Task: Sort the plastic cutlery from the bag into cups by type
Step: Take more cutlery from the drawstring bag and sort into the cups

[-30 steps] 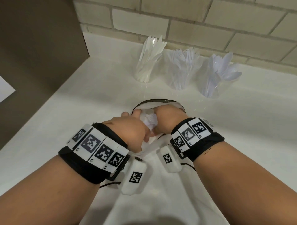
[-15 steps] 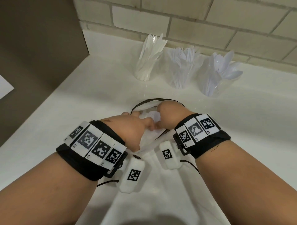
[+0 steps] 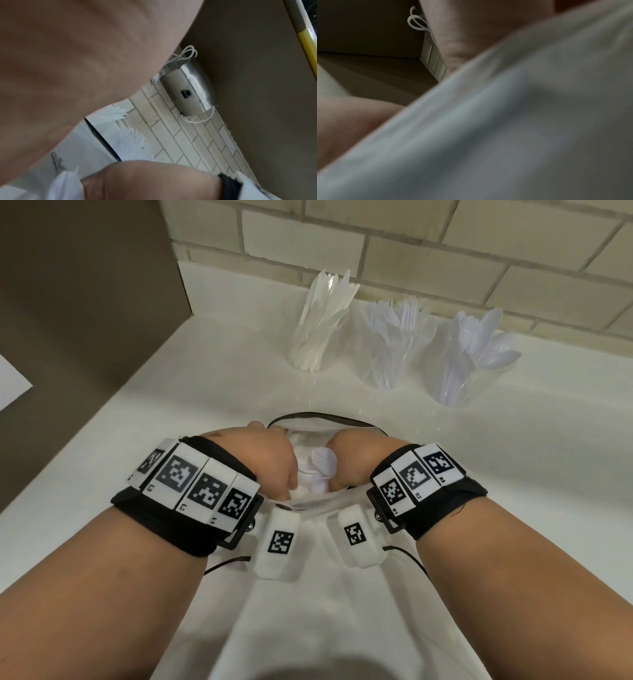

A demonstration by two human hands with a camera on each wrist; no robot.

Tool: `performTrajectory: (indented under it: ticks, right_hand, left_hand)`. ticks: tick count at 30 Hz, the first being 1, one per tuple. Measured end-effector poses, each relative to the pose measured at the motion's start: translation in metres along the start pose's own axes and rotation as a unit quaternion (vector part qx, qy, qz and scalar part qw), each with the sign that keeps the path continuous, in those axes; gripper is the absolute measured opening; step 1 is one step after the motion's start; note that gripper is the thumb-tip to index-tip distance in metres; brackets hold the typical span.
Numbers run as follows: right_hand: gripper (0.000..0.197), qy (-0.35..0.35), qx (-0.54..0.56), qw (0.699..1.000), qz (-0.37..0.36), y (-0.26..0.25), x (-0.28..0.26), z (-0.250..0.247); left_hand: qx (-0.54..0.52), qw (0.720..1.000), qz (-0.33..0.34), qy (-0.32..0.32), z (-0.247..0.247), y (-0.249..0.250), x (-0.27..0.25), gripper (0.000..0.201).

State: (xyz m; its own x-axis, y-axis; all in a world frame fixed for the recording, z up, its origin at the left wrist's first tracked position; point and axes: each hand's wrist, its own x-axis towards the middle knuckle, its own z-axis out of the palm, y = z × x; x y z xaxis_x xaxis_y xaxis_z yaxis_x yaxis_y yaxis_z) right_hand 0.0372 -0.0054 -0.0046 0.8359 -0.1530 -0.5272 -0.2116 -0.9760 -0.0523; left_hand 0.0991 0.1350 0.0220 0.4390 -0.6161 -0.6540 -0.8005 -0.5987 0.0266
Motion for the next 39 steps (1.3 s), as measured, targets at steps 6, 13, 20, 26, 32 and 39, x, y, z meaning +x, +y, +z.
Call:
performTrajectory:
  ticks: [6,13,20,26,32,39]
  right_hand:
    - [0.035,0.047,0.032,0.998,-0.037,0.004,-0.003,0.003]
    - [0.033,0.004,0.026,0.999,-0.046,-0.002,-0.006,0.007]
    - [0.045,0.031,0.093,0.993,-0.066,0.001,-0.018,0.001]
    - [0.033,0.043,0.247,0.965,-0.072,0.011,-0.021,-0.003]
    - [0.015,0.102,0.359,0.924,-0.083,0.016,-0.025,-0.003]
    - [0.011,0.237,0.606,0.755,-0.083,0.017,-0.026,-0.003]
  left_hand:
    - [-0.127,0.987,-0.004,0.099,0.004,-0.016,0.007,0.04]
    - [-0.199,0.968,0.023,0.148,0.016,-0.019,0.015,0.081]
    - [-0.164,0.977,0.005,0.135,0.019,-0.022,0.019,0.09]
    - [-0.106,0.983,0.021,0.15,0.022,-0.017,0.024,0.105]
    - [-0.099,0.983,0.01,0.153,0.021,-0.014,0.023,0.093]
    - [-0.066,0.99,-0.005,0.125,0.026,-0.009,0.015,0.092]
